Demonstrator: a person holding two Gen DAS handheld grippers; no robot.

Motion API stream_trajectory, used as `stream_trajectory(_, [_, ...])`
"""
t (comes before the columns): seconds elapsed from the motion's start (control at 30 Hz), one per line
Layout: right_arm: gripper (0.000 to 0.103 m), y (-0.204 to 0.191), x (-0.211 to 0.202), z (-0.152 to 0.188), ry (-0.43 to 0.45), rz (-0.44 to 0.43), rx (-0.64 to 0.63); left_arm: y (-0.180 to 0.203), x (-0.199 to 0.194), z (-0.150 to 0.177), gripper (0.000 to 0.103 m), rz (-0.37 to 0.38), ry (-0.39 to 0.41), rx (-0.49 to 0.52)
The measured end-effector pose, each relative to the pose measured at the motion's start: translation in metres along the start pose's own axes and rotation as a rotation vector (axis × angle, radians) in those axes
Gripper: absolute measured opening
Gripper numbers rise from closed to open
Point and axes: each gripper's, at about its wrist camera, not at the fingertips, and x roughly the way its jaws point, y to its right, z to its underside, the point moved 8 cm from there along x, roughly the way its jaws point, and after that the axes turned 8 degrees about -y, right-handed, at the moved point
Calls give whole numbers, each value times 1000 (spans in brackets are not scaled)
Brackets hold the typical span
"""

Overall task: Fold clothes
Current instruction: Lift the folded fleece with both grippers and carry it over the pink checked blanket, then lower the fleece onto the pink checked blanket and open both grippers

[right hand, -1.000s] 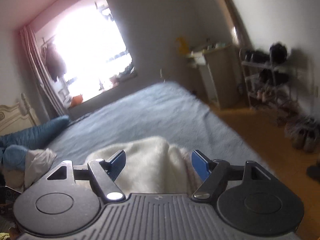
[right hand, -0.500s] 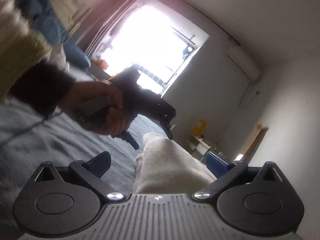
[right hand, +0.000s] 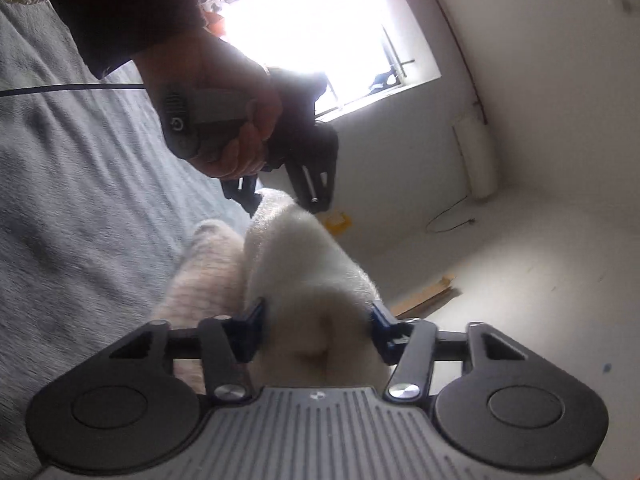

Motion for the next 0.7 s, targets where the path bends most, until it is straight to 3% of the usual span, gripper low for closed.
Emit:
stream_trajectory(0.13, [50,17,11,1,6,67,-77,17,3,1,30,51,30,63])
stream_trajectory(0.27, [49,-33,4,13,32,32,-197,-14,6,19,30,48,19,37])
stream_trajectory(0.33, [49,-54,4,22,63,55,-282,-36,4,27,31,54,9,-1])
stream_trajectory(0.43, [48,-40,13,15,68,100,-312,-28,1,19,30,91,22,-35])
stream_trajectory(0.5, [47,-25,21,13,55,136,-316,-19,1,18,30,94,30,6])
stream_trajectory(0.63, [47,-47,14,19,51,62,-291,-20,2,26,33,85,25,64])
stream_trajectory(0.7, [47,-73,5,23,56,33,-299,-41,-1,34,41,82,-10,34])
